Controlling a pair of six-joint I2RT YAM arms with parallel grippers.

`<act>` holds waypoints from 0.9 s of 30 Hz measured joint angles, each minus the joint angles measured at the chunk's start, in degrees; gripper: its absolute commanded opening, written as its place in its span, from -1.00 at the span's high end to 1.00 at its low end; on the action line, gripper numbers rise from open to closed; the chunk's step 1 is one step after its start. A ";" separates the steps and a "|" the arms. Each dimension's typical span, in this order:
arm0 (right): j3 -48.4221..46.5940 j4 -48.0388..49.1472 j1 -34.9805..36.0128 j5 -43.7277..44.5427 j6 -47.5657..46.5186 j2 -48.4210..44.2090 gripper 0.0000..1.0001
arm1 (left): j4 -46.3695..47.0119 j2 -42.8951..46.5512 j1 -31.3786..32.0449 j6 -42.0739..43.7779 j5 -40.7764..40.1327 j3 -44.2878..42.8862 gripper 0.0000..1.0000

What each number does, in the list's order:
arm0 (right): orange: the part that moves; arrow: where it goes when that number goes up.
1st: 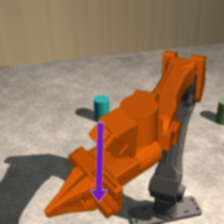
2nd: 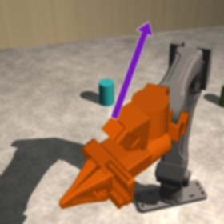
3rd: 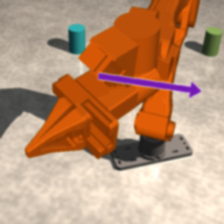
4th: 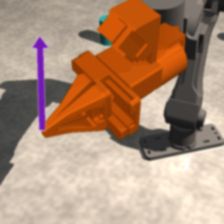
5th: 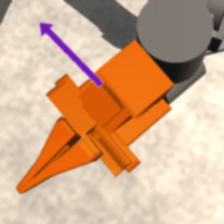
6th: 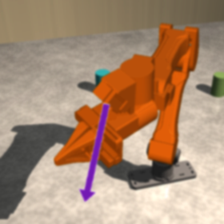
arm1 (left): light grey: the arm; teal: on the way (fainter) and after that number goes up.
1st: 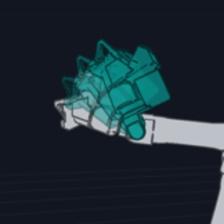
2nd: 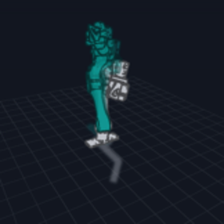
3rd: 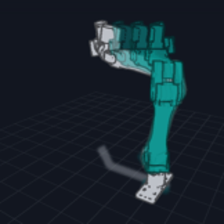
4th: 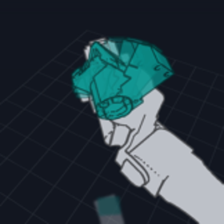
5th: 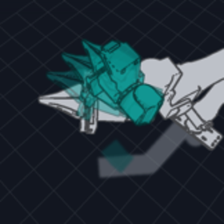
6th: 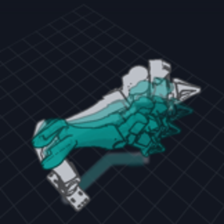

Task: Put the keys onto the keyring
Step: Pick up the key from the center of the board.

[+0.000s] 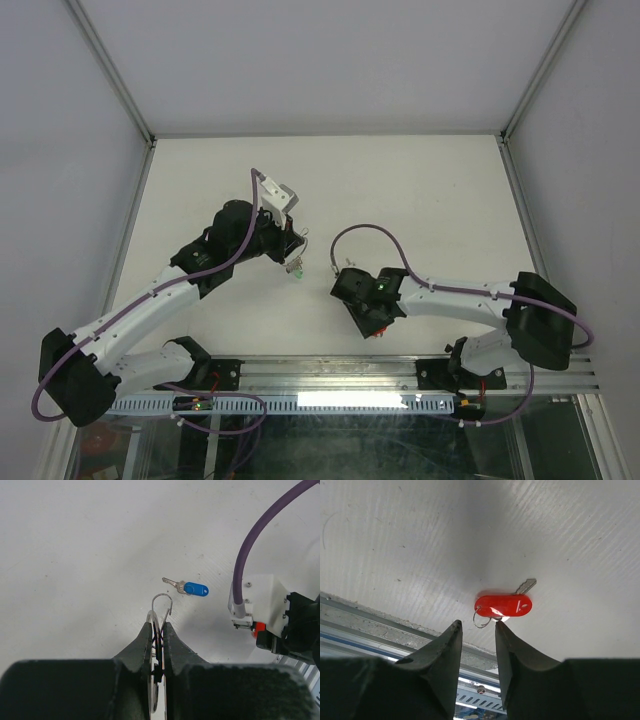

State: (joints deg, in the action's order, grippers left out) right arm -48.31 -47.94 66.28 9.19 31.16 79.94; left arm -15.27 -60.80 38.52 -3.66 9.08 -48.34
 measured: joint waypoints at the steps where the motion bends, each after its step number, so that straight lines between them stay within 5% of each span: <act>1: -0.02 -0.15 0.09 -0.31 -0.37 0.42 0.32 | 0.02 -0.04 0.00 0.04 0.00 0.00 1.00; 27: -1.29 -1.57 2.01 -1.31 -3.89 7.13 0.43 | 0.02 -0.83 0.00 0.15 0.48 0.00 1.00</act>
State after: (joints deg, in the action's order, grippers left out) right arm -49.60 -49.52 68.29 7.88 27.27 87.07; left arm -15.25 -61.63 38.52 -3.51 9.56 -48.34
